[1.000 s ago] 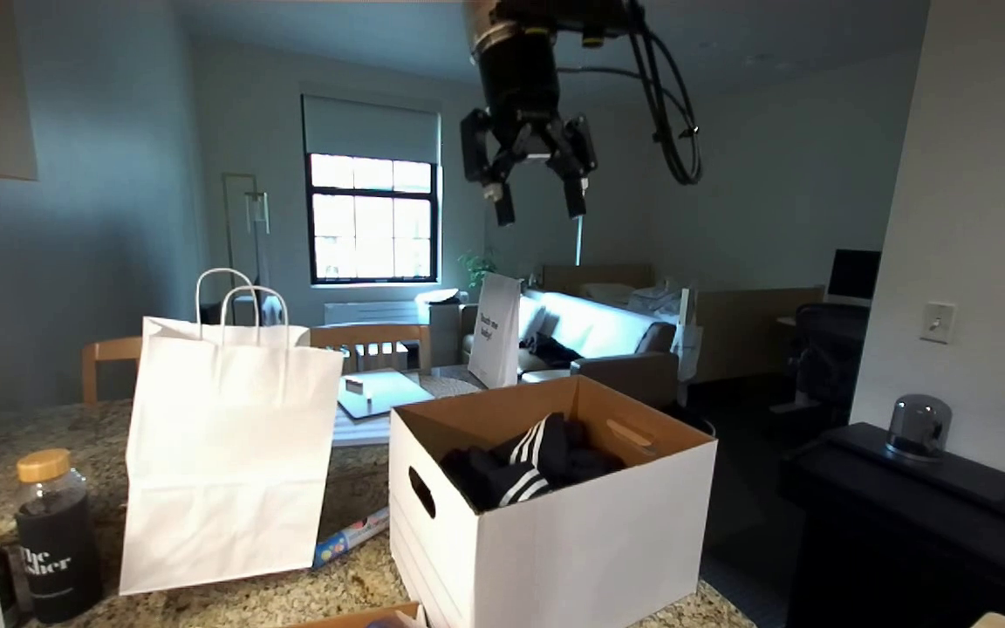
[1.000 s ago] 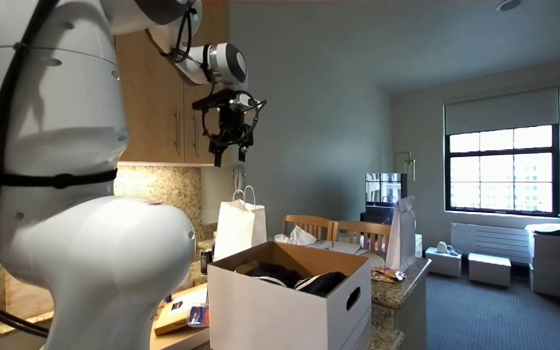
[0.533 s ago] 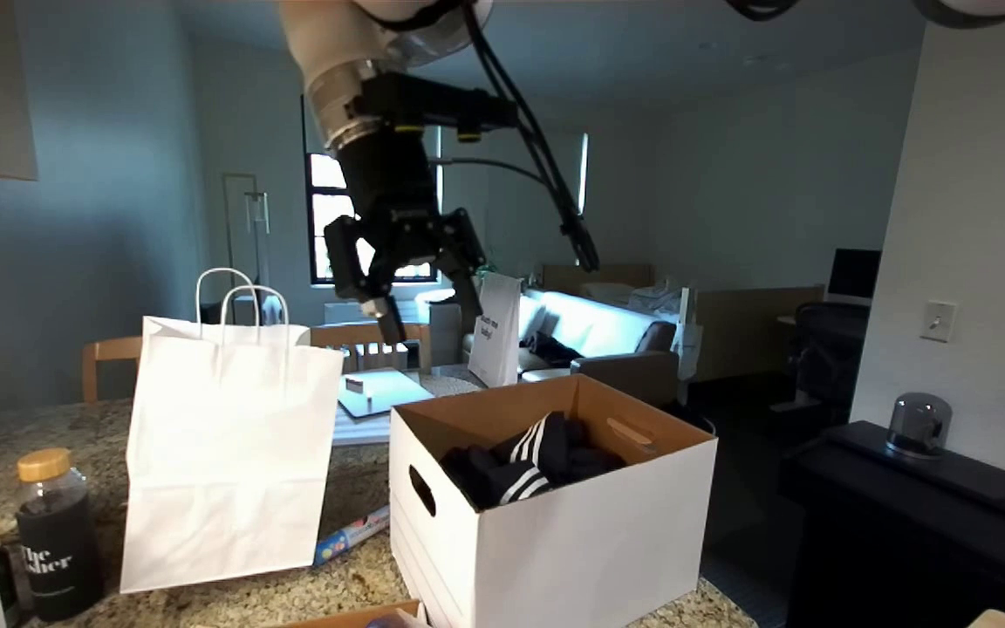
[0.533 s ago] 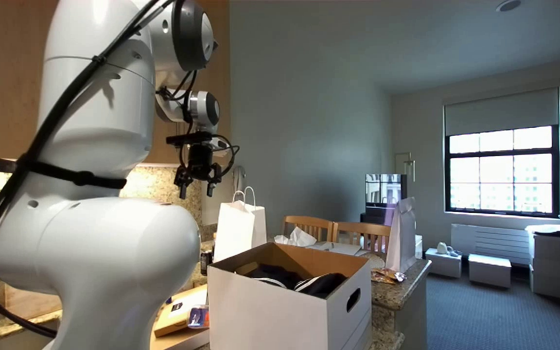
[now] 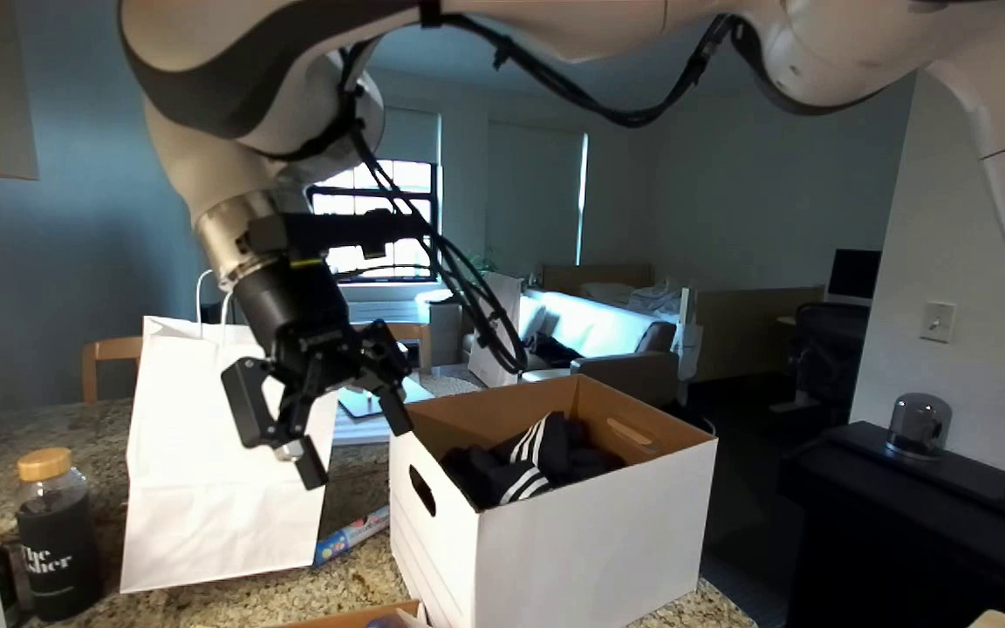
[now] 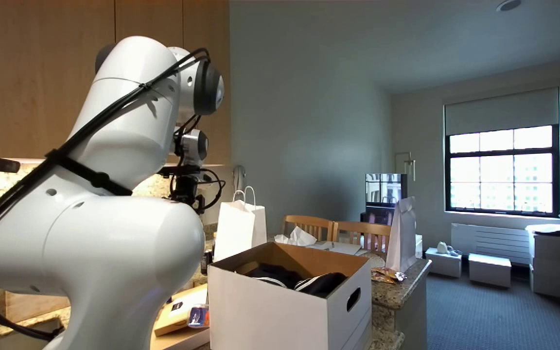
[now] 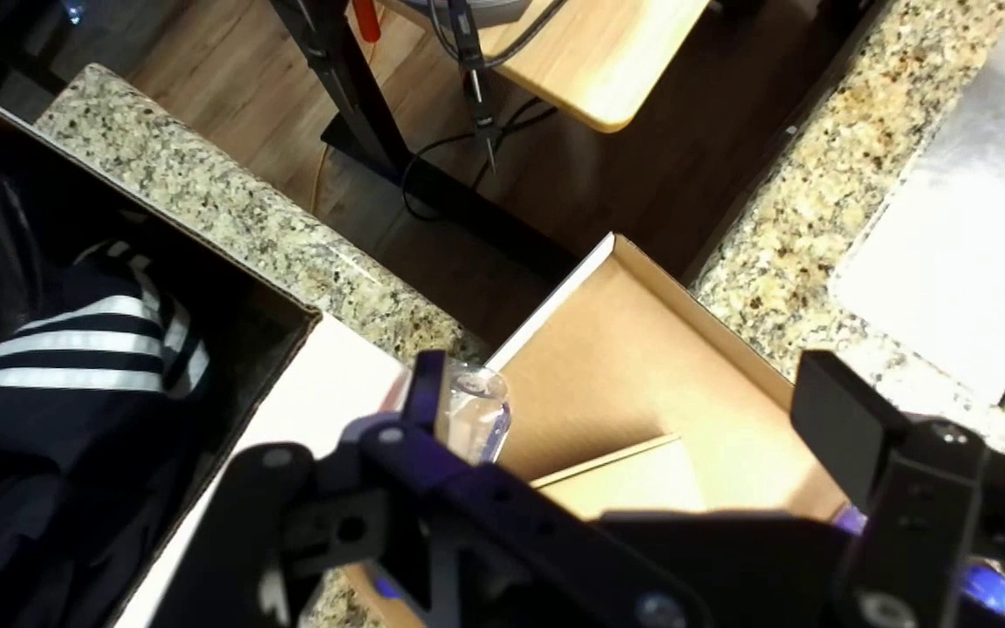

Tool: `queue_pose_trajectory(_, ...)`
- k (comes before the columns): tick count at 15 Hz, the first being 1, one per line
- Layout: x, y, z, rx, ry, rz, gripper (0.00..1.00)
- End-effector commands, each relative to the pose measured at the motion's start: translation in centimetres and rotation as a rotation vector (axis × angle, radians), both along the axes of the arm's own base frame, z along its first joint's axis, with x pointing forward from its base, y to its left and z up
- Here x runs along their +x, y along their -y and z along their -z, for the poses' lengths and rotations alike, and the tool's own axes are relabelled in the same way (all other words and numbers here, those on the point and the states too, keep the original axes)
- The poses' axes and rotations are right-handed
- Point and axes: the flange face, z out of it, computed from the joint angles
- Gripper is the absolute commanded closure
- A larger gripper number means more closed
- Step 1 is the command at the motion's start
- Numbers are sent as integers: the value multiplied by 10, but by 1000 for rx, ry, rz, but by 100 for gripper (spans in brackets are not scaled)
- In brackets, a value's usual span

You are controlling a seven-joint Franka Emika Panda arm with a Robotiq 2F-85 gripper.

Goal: Put the water bottles into the box

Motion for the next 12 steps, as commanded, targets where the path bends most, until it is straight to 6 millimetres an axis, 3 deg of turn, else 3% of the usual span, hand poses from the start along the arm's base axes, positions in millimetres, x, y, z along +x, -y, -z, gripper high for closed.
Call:
queue_pose_trajectory(1, 18, -8, 59, -54, -64, 5, 0)
queue_pose_trajectory(5, 48, -5, 115, -31, -92, 68, 0)
queue_pose_trajectory(9, 81, -4, 157, -52, -43, 227, 0)
queue_pose_trajectory(12, 91, -1, 183, -112, -49, 315, 0)
